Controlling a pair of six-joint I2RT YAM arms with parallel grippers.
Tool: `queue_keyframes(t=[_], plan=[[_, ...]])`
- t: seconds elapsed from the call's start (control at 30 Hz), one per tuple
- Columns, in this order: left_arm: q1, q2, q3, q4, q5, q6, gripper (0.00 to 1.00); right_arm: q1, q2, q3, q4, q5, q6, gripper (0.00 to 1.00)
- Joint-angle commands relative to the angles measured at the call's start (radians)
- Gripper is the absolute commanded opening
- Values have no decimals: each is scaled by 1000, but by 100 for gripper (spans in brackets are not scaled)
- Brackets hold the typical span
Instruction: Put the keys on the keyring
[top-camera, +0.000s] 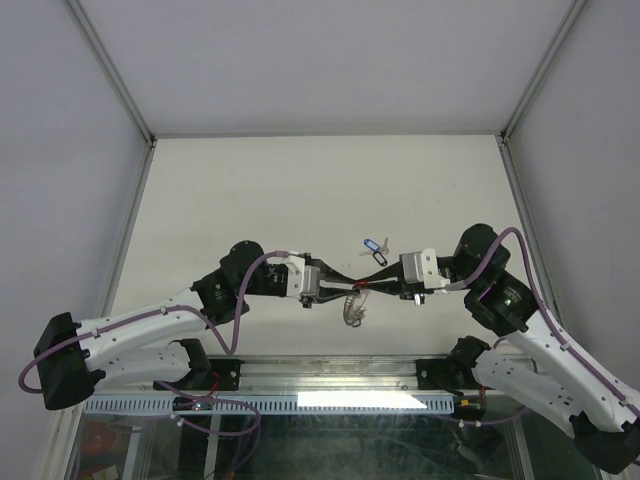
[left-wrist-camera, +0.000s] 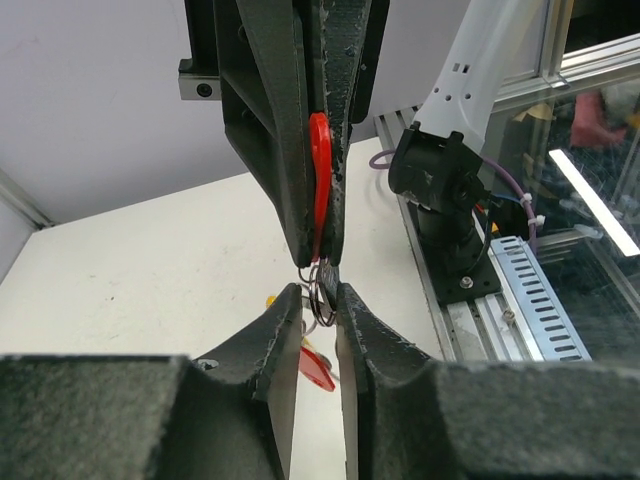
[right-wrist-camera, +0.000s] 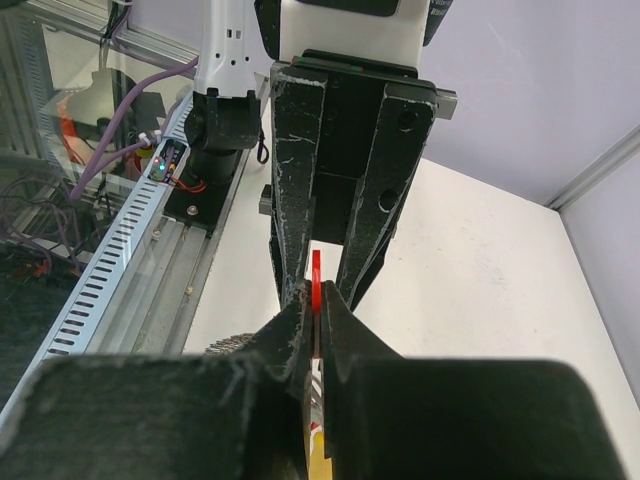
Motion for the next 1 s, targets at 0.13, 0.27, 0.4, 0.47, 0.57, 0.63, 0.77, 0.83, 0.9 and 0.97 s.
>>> queue_keyframes(t=[0.13,0.27,0.4,0.47,0.57,0.63,0.77,0.83,0.9,0.97], plan=[[-8,3,45,1,32,2,10,0,-18,20,49,1,-7,0],[-8,1,46,-4,30,-2,0,0,-30,20,28,24,-22,0],[-8,-15,41,0,20,-5,0,0,-42,11,6,65,-30,0],[-8,-27,31,15,1,-10,0,0,-52,2,0,85,-24,2],[-8,-48,8,41,-31,-15,0,0,-76,-22,7,114,-2,7],[-8,-56,4,46,-44,-14,0,0,-96,-42,14,126,20,13],[-8,-61,5,42,-45,-6,0,0,-127,-70,9,156,37,23],[-8,-61,6,42,-45,-4,0,0,-137,-79,1,167,39,26],[-8,-61,8,42,-40,-3,0,0,-143,-85,-7,175,39,28],[-8,-60,10,42,-33,-2,0,0,-144,-91,-13,183,36,30]])
